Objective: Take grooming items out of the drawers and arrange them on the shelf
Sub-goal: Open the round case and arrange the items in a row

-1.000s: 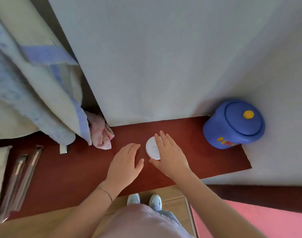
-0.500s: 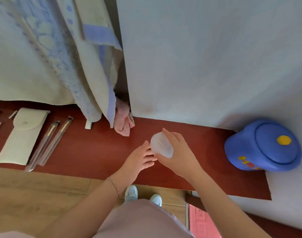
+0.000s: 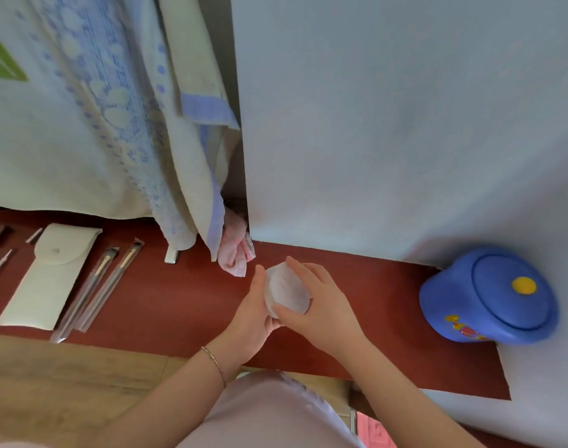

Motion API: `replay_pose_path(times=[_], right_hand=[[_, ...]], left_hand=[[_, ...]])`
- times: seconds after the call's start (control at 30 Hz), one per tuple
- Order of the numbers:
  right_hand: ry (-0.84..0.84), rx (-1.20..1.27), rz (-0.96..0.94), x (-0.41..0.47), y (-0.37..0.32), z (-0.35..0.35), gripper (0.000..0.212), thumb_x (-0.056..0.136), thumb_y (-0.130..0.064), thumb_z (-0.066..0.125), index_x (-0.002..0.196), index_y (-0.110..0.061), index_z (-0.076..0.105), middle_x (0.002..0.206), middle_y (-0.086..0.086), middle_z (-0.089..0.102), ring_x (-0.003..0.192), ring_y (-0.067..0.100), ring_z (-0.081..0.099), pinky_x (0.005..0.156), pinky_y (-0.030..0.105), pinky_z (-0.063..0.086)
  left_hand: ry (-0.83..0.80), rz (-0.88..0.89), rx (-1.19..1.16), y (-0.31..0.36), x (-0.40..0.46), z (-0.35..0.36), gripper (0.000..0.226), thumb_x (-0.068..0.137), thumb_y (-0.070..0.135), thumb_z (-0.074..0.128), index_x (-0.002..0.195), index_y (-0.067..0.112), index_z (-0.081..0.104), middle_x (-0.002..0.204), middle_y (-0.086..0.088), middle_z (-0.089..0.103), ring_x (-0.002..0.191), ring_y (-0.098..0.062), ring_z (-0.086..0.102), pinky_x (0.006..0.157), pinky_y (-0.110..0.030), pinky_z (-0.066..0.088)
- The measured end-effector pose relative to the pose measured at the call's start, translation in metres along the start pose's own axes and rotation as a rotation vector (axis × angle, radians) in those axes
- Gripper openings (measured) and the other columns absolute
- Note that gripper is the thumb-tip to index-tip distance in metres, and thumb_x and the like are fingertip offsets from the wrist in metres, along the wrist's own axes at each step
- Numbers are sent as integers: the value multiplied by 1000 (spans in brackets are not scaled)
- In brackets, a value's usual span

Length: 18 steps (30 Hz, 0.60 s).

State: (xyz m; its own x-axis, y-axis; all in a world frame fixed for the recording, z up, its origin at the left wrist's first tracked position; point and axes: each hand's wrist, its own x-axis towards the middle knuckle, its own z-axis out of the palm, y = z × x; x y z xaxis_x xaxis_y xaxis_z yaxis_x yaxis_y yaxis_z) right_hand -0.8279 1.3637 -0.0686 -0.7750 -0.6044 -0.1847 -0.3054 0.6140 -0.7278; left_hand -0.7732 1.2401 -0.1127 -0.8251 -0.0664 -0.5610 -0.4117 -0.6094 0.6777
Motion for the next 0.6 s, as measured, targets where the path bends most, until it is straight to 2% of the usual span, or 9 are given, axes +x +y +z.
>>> replay_pose_path(times=[0.07,0.13,0.2,0.27,0.33,0.43,0.5,0.53,0.6], right_hand=[[-29,111,52,5,3,-4,65,76,-42,64,135,-43,38,128,-21,43,112,0,45,92,22,45],[-90,244,95,9,4,-10,56,77,-42,64,130,-44,45,125,-20,52,110,0,52,93,24,47],[-111,329,110,11,3,-16,39,81,-40,60,120,-47,56,106,-26,62,96,-6,58,85,17,46],[-68,377,126,13,2,-22,18,89,-40,53,98,-52,63,86,-27,66,86,-1,62,78,15,48],[-21,502,188,15,-1,-26,18,93,-40,46,86,-45,62,86,-17,65,87,12,65,79,23,54],[-6,584,278,15,-6,-25,27,94,-40,43,80,-31,64,90,4,66,86,21,65,76,25,57],[6,513,258,17,-7,-18,28,94,-40,45,76,-30,64,96,15,65,94,29,63,83,35,56],[19,478,236,19,-9,-14,26,94,-39,46,75,-33,64,94,12,66,95,29,62,85,39,55],[36,439,187,24,-16,-5,22,93,-36,49,77,-42,62,86,-5,67,91,23,62,84,42,55]], left_hand=[[4,-8,10,2,0,-4,70,81,64,25,121,15,54,96,-7,70,81,-19,66,66,-29,52],[12,-27,7,5,-1,-9,64,86,62,21,116,18,56,90,-8,71,72,-22,67,54,-25,51],[0,-66,-17,9,-1,-16,64,86,64,21,115,20,57,96,-15,70,74,-28,68,48,-23,51],[-58,-129,-80,12,-3,-20,70,85,67,22,120,17,56,107,-24,65,76,-32,68,46,-23,53],[-76,-185,-143,14,-5,-23,70,86,67,24,122,16,55,110,-26,63,74,-33,69,46,-23,54],[-35,-208,-168,15,-9,-27,66,86,67,28,120,17,55,110,-24,64,77,-35,68,45,-24,54],[65,-206,-136,14,-11,-29,63,86,66,30,119,19,55,114,-22,64,84,-35,66,47,-26,53],[164,-184,-127,14,-12,-30,58,87,63,32,116,19,56,113,-19,64,88,-34,65,49,-28,53],[439,-152,-183,15,-17,-36,42,90,53,40,105,18,58,102,-9,64,88,-26,62,59,-34,54]])
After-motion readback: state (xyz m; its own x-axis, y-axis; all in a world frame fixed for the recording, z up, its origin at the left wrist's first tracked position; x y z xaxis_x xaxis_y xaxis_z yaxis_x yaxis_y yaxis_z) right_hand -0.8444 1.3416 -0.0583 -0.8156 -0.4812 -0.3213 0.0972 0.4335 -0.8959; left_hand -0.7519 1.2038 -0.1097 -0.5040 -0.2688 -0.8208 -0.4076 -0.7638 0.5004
